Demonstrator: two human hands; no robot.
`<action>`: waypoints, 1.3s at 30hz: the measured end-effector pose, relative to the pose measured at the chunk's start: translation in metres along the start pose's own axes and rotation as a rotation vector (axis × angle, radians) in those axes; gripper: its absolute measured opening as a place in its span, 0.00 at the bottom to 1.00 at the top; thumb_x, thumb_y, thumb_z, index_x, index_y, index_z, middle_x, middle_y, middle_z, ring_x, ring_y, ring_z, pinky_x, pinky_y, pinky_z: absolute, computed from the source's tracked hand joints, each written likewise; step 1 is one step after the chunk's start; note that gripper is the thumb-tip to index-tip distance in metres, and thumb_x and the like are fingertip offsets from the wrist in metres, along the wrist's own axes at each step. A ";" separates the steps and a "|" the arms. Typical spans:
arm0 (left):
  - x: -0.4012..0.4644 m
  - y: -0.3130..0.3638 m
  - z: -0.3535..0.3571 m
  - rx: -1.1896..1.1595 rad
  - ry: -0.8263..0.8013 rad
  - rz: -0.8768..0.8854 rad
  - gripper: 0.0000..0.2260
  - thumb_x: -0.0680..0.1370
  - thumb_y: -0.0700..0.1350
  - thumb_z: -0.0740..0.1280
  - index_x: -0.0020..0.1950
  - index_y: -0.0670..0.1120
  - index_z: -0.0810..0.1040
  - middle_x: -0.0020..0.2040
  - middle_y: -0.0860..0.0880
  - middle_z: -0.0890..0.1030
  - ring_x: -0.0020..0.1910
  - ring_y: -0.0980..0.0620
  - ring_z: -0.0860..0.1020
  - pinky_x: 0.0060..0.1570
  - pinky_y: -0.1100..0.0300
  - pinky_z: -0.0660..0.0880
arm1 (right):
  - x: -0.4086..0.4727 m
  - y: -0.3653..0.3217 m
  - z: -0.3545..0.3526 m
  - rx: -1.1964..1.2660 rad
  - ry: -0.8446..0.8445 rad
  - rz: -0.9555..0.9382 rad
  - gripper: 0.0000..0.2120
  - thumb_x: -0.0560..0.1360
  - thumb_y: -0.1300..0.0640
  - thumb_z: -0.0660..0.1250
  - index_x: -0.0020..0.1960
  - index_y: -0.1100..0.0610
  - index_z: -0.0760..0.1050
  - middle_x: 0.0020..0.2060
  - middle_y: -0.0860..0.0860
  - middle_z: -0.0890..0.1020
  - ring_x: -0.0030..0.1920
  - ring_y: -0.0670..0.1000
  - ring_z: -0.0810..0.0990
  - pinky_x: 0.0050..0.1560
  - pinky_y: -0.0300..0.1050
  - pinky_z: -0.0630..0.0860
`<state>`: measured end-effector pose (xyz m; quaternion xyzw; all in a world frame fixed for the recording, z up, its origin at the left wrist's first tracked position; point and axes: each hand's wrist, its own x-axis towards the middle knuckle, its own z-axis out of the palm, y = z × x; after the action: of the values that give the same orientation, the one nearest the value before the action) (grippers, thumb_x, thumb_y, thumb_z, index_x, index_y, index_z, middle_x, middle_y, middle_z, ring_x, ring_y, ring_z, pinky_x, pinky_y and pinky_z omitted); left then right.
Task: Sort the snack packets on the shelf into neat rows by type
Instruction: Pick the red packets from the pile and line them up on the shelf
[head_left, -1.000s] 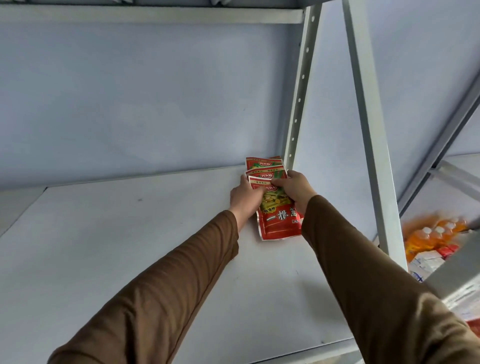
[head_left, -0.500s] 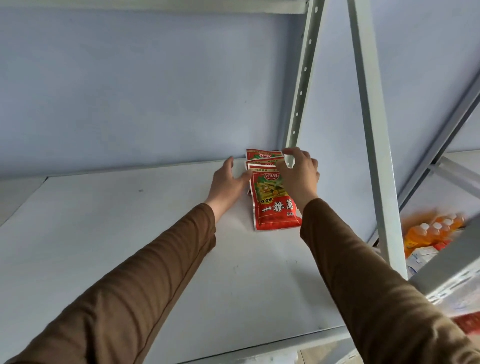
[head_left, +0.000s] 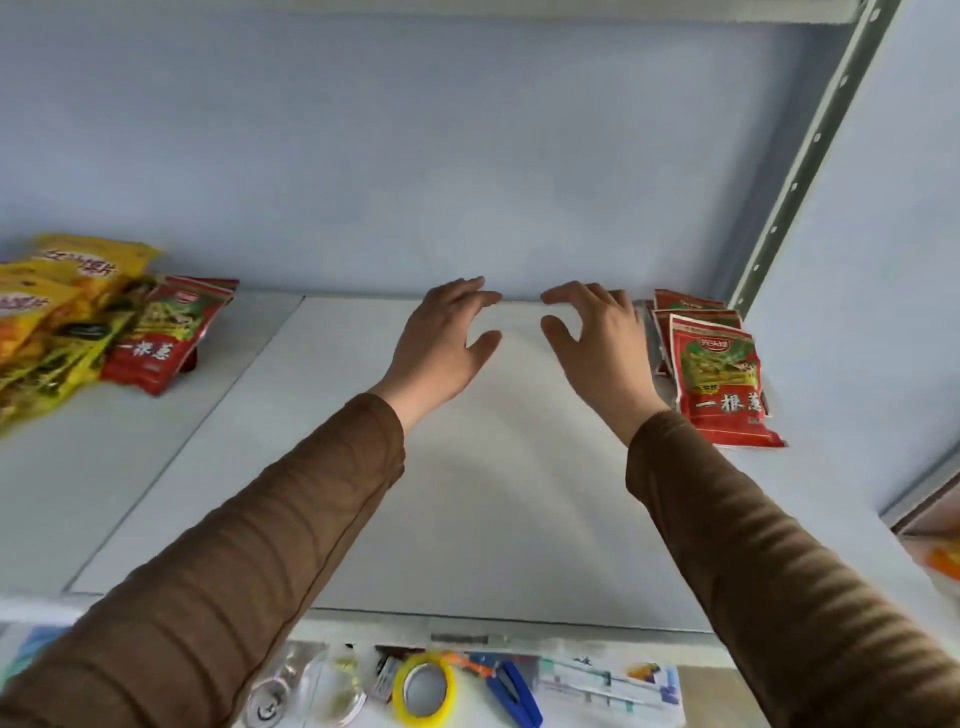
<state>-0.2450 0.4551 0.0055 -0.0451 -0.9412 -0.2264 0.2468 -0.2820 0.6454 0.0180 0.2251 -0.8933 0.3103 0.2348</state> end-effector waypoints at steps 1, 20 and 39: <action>-0.008 -0.013 -0.013 0.019 0.009 -0.005 0.19 0.81 0.48 0.67 0.72 0.48 0.75 0.77 0.50 0.70 0.77 0.50 0.64 0.74 0.58 0.60 | -0.001 -0.016 0.011 0.012 -0.006 -0.006 0.13 0.79 0.52 0.65 0.63 0.51 0.78 0.60 0.50 0.81 0.63 0.56 0.73 0.61 0.53 0.69; -0.095 -0.199 -0.153 0.071 0.023 -0.179 0.15 0.80 0.49 0.69 0.67 0.49 0.78 0.68 0.50 0.77 0.69 0.50 0.72 0.61 0.63 0.65 | -0.004 -0.224 0.167 0.260 -0.280 -0.023 0.17 0.78 0.50 0.67 0.66 0.50 0.74 0.59 0.46 0.79 0.57 0.49 0.76 0.52 0.42 0.69; -0.114 -0.365 -0.245 -0.076 0.046 -0.206 0.18 0.81 0.46 0.68 0.71 0.49 0.71 0.69 0.49 0.75 0.69 0.48 0.71 0.66 0.54 0.68 | 0.038 -0.350 0.319 0.302 -0.330 0.571 0.37 0.71 0.34 0.71 0.66 0.60 0.68 0.61 0.55 0.77 0.61 0.58 0.78 0.61 0.57 0.76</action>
<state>-0.1080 0.0224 -0.0067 0.0475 -0.9256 -0.2871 0.2421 -0.2092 0.1776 -0.0263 0.0459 -0.8900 0.4515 -0.0444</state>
